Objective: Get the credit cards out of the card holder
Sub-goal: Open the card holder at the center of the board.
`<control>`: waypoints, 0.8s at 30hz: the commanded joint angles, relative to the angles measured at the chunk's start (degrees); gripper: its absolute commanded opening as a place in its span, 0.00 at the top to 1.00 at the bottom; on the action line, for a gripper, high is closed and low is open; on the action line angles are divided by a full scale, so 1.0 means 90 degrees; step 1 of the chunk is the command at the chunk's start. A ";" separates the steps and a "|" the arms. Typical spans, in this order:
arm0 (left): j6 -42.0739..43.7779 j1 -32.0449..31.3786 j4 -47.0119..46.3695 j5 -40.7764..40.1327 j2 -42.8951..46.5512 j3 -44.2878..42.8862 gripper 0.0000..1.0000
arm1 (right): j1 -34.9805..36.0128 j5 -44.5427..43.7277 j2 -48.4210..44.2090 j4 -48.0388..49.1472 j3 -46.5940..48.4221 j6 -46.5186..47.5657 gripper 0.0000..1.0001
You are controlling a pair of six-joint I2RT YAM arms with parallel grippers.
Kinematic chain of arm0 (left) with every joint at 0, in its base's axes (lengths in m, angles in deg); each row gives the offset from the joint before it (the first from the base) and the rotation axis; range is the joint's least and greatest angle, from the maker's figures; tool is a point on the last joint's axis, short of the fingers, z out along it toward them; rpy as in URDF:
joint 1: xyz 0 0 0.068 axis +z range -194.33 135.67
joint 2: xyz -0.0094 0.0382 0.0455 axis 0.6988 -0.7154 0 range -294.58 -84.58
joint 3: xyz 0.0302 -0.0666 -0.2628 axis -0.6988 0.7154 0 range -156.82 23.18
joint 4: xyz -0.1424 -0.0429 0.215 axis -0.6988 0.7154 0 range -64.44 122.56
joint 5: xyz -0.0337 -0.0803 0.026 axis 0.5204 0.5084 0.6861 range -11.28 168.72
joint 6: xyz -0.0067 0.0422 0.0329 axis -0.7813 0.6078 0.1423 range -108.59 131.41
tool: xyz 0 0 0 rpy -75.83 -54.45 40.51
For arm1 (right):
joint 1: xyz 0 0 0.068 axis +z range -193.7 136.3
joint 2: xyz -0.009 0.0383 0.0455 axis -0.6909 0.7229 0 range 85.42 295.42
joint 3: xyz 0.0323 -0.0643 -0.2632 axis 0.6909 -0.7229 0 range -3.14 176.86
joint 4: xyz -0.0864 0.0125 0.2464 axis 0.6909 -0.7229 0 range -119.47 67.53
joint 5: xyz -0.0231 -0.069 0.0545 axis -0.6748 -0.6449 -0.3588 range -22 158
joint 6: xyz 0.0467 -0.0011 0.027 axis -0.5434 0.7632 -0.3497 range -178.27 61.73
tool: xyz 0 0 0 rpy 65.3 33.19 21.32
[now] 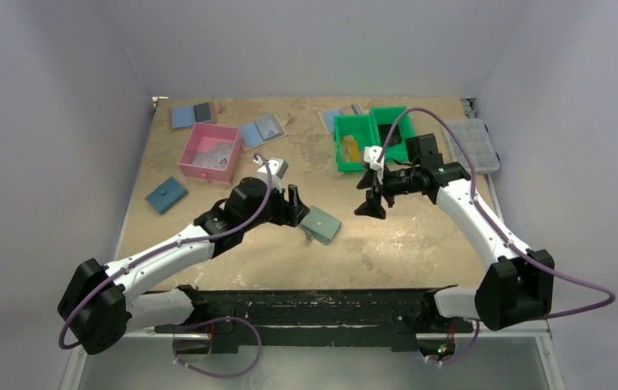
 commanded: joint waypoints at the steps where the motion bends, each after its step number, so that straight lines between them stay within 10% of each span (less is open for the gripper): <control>1: 0.1561 0.0042 -0.0798 0.0162 0.0213 -0.0396 0.33 | -0.0011 0.0626 -0.0451 -0.0239 -0.0183 0.0616 0.21; 12: 0.3503 0.0056 0.0522 0.0334 -0.0112 -0.1762 0.06 | -0.0259 0.0737 -0.1524 0.0281 -0.0873 0.0712 0.03; 24: 0.5173 0.0071 -0.0505 0.1380 -0.0360 -0.0743 0.08 | -0.0702 0.0958 -0.2706 0.0700 -0.2085 0.1333 0.01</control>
